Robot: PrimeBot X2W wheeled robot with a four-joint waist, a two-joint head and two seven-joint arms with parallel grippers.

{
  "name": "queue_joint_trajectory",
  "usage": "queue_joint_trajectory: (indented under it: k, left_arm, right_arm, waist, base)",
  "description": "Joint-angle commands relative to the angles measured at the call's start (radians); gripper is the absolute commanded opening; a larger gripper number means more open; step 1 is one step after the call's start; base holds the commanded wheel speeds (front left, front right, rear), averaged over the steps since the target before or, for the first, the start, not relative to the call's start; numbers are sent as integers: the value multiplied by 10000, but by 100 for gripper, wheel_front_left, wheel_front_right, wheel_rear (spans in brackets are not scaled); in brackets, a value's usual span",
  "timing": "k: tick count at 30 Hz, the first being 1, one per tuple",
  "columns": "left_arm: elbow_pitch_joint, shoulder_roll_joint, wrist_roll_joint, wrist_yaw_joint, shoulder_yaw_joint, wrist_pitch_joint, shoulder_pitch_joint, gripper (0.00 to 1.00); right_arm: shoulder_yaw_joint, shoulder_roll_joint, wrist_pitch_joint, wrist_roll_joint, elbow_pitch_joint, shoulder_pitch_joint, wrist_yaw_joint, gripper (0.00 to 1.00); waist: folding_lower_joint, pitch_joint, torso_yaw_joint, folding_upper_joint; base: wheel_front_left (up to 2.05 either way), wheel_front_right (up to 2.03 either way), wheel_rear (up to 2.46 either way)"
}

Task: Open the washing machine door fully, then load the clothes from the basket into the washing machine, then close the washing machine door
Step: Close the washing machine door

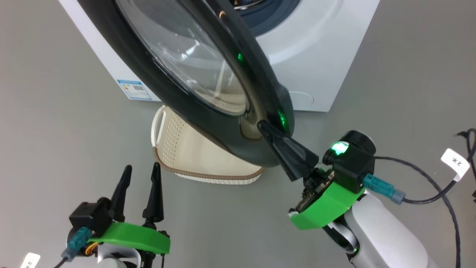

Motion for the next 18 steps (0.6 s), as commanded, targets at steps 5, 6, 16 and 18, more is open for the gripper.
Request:
queue_joint_trajectory:
  k: [5, 6, 16, 18]
  left_arm:
    - [-384, 124, -167, 169, 205, -65, -300, 100]
    - [-405, 124, -179, 194, 180, -65, -302, 100]
    - [-1035, 124, -507, 497, -134, -65, -554, 100]
    - [-1172, 124, -494, 553, -180, -65, -581, 100]
  right_arm:
    - [-119, -29, -46, 146, -356, -433, 14, 0]
    - [-161, -63, -46, 148, -371, -486, 14, 0]
    - [-632, -423, -46, 248, -523, -1225, 14, 0]
    - [-716, -472, -46, 274, -531, -1417, 14, 0]
  waist:
    - [0, 406, -47, -1]
    - [0, 459, -52, -1]
    - [0, 1266, -90, -1]
    - [0, 1450, -120, -1]
  base:
    - [0, 0, 0]
    - [0, 0, 0]
    - [0, 0, 0]
    - [0, 0, 0]
